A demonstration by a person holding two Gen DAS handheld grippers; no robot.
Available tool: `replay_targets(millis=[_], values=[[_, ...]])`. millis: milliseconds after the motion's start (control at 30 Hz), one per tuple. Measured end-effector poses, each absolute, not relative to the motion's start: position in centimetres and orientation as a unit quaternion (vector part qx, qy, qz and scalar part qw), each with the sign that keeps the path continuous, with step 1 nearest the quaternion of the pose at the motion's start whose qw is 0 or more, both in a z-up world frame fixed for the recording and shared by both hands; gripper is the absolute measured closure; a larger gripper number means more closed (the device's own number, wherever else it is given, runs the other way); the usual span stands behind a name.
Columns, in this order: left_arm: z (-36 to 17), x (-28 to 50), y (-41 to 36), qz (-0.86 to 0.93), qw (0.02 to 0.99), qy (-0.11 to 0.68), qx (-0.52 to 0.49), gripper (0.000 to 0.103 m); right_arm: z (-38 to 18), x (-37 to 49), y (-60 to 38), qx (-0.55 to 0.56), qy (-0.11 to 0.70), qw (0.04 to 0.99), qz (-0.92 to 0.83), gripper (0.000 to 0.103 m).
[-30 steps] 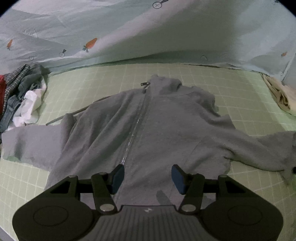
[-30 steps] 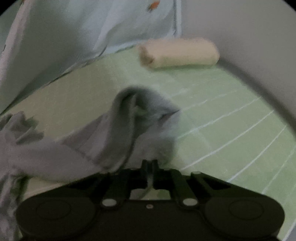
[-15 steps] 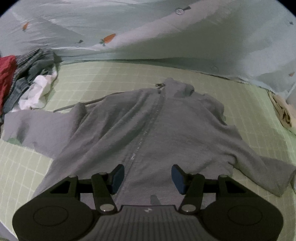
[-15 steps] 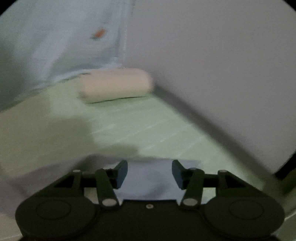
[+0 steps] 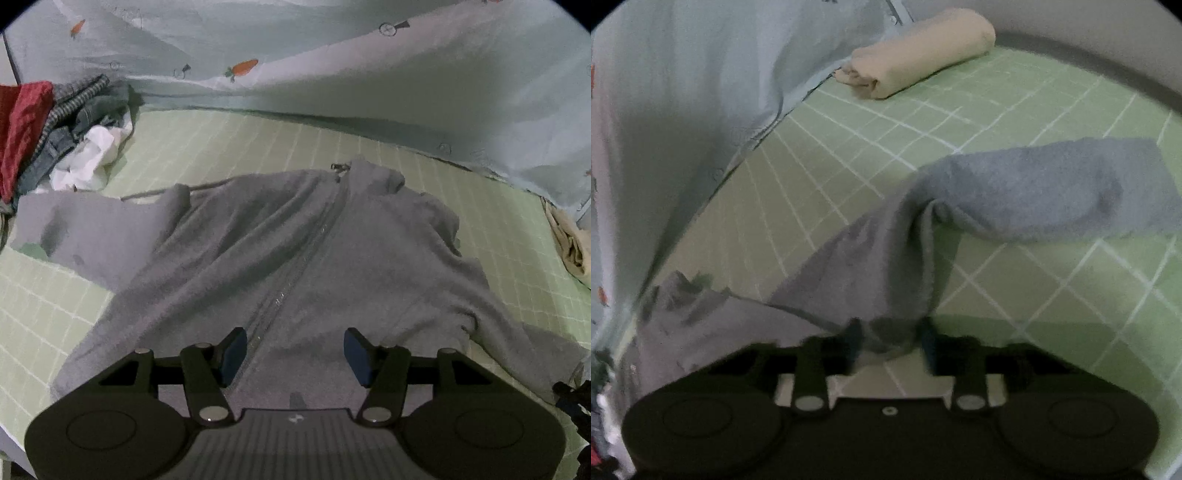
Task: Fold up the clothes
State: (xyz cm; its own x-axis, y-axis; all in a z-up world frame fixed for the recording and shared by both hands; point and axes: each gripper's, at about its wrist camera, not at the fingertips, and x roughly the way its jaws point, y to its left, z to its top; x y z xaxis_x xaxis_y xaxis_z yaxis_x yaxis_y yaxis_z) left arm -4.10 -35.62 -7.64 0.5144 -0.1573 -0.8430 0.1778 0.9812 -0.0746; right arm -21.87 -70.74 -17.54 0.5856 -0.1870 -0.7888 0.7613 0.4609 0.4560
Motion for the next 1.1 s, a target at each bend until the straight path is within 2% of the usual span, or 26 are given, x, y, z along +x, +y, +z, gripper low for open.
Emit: replay_targets(millis=[100,333,567,633,700,733,867,1000,1100], values=[[-7.7,-4.2,-35.8,-0.101,0.869,0.484,0.014,0.044,-17.6,-21.5,-72.4,0.441,0.324,0.784,-0.294,0.1],[-7.7,-3.8,-36.0,-0.094,0.87,0.484,0.016,0.044,-12.8,-17.2,-73.4,0.391,0.269,0.836,-0.277,0.1],[-8.2,-2.9,-36.0,-0.081,0.867,0.492,0.013,0.044,-13.0,-8.4,-76.8,0.357,0.291,0.846,-0.268,0.099],[-8.4,-2.7,-36.0,-0.077,0.865,0.495,0.011,0.044,-14.6,-6.2,-77.4,0.352,0.318,0.84,-0.261,0.093],[-8.6,-2.5,-36.0,-0.073,0.864,0.498,0.009,0.044,-15.8,-5.3,-77.7,0.356,0.341,0.832,-0.256,0.077],[-8.6,-2.4,-35.9,-0.071,0.864,0.499,0.008,0.044,-16.4,-5.0,-77.8,0.358,0.352,0.827,-0.253,0.073],[-9.0,-2.2,-35.8,-0.065,0.861,0.505,0.005,0.044,-16.0,-7.7,-76.4,0.354,0.332,0.838,-0.251,0.056],[-9.4,-1.9,-36.2,-0.069,0.856,0.513,0.006,0.044,-15.0,-12.2,-74.7,0.335,0.315,0.846,-0.269,0.049],[-9.6,-1.8,-36.9,-0.08,0.853,0.515,0.015,0.044,-15.1,-15.2,-73.8,0.298,0.329,0.841,-0.309,0.048]])
